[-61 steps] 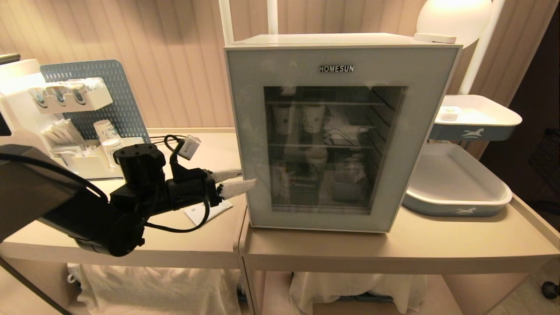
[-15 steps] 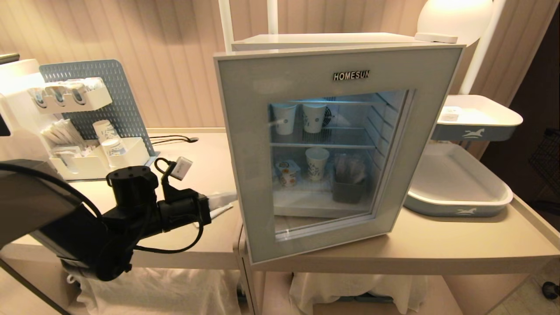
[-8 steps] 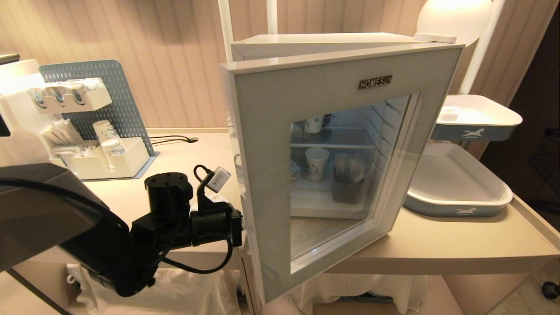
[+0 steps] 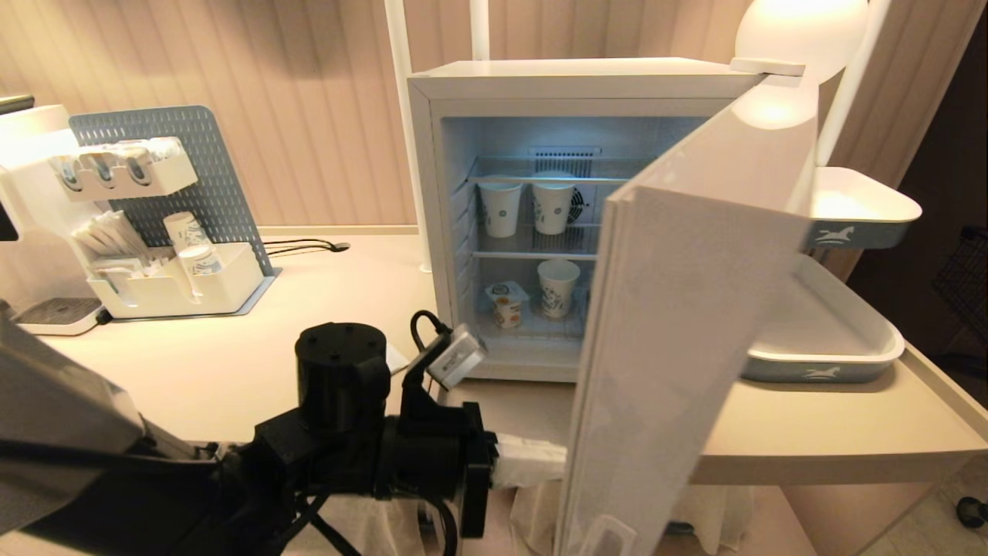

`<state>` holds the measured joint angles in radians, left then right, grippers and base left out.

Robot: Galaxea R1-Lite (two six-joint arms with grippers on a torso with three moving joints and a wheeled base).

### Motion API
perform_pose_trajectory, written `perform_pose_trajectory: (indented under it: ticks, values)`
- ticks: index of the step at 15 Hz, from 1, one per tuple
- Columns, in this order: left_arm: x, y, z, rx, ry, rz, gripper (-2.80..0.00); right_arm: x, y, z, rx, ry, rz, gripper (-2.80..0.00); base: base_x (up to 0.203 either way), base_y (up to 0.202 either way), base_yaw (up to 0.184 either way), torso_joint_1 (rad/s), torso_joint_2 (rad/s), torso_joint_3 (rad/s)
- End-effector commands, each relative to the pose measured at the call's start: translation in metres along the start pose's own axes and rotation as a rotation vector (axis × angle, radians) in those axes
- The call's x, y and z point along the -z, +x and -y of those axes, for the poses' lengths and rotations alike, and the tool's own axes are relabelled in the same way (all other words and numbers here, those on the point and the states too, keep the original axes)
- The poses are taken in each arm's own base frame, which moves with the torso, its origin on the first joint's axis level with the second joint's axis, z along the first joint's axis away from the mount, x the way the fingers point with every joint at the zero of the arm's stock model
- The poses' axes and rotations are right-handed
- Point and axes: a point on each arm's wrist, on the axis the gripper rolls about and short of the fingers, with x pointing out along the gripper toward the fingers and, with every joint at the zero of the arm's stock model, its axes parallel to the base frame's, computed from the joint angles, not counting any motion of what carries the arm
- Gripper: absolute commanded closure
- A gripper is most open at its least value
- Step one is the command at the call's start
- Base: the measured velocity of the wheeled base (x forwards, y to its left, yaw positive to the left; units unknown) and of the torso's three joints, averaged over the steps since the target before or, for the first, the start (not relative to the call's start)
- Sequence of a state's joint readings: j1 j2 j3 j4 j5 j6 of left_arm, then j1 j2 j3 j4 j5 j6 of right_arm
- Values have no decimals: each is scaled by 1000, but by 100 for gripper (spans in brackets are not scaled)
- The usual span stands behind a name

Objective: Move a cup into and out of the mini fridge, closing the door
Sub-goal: Open the freezer door

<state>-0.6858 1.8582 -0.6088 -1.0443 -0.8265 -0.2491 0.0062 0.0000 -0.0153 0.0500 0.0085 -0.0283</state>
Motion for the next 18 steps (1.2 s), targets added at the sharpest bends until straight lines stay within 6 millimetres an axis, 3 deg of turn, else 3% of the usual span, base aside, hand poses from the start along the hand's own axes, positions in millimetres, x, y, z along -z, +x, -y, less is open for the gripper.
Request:
perform_pose_trajectory:
  ticks: [1,3,5,7,8,13,18]
  values:
    - [-1,2,13,31,39,-1,0,0,0,0,-1,-1,-2,0,0,0,0,0,0,0]
    - [2,-13,0,-50,27,11,0,0,0,0,-1,0,-2,0,0,0,0,0,0,0]
    - [1,-44,-17,-172,1,51,0,0,0,0,-1,1,-2,0,0,0,0,0,0,0]
    - [-3,-74,-20,-260,-6,94,0,0,0,0,-1,1,-2,0,0,0,0,0,0,0]
    - [-3,-75,-20,-263,-6,96,0,0,0,0,-1,1,-3,0,0,0,0,0,0,0]
    - [-6,-19,2,-75,21,21,0,0,0,0,-1,1,-2,0,0,0,0,0,0,0]
    - [1,33,48,114,39,-83,0,0,0,0,-1,1,-2,0,0,0,0,0,0,0]
